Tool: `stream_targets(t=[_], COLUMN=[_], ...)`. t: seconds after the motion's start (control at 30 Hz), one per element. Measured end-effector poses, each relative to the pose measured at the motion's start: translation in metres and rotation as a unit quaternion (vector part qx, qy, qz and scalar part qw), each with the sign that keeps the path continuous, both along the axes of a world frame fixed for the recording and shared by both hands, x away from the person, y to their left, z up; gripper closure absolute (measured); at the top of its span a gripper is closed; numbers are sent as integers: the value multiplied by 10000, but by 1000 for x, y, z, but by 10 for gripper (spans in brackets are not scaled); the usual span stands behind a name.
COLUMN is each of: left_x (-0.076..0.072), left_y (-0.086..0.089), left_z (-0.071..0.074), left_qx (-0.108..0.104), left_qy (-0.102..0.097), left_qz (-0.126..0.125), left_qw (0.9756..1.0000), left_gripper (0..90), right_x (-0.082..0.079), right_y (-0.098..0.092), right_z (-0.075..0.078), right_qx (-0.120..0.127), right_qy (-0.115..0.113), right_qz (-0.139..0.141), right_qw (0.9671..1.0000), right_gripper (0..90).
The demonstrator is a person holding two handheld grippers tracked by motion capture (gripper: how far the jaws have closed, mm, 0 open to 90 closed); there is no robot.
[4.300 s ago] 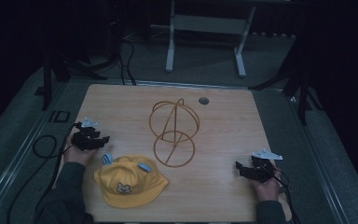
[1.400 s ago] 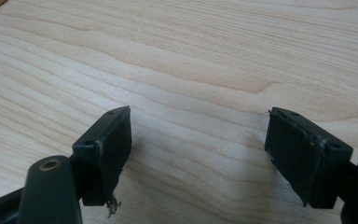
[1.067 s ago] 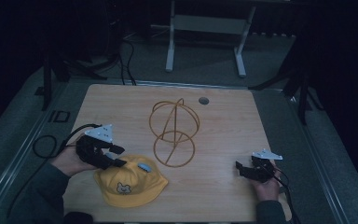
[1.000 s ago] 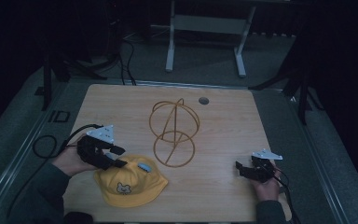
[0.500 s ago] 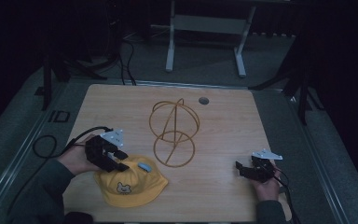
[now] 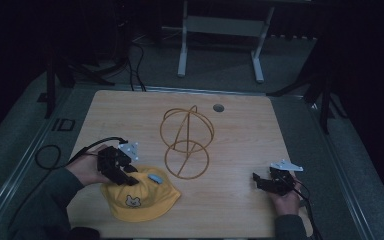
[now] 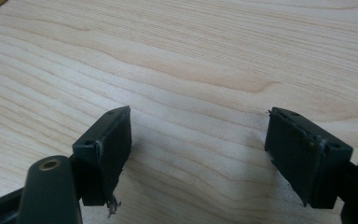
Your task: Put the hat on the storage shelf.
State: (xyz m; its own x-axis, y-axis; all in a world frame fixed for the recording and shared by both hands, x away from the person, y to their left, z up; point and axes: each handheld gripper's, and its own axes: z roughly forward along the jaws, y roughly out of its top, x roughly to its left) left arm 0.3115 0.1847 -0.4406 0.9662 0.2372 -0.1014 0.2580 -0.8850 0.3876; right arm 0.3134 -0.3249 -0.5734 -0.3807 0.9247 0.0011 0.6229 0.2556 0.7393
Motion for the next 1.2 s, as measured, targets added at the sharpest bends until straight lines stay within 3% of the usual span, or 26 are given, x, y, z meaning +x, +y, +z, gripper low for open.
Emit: stream_targets(t=[0.3, 0.47, 0.8, 0.93, 1.03, 1.07, 1.2], left_x=[1, 2, 7, 12, 13, 16, 18], left_y=[5, 10, 21, 25, 26, 29, 31], left_z=[3, 6, 13, 15, 15, 15, 16], left_qx=[87, 61, 121, 171, 191, 228, 249], left_qy=[-74, -144, -301, -388, -401, -434, -474], left_qz=[-18, 91, 545, 850, 895, 1067, 1221], left_qw=[9999, 9998, 9980, 9955, 9950, 9931, 9911], left_gripper=[788, 807, 807, 806, 807, 807, 808], right_x=[0, 0, 0, 0, 0, 0, 0], right_y=[0, 0, 0, 0, 0, 0, 0], right_z=[0, 0, 0, 0, 0, 0, 0], right_qx=[0, 0, 0, 0, 0, 1, 1], right_qy=[0, -1, -1, -1, -2, 4, -2], right_qz=[1, -1, 1, 1, 1, -1, -1], right_qw=[10000, 10000, 10000, 10000, 10000, 10000, 10000], right_gripper=[227, 227, 227, 227, 227, 227, 227])
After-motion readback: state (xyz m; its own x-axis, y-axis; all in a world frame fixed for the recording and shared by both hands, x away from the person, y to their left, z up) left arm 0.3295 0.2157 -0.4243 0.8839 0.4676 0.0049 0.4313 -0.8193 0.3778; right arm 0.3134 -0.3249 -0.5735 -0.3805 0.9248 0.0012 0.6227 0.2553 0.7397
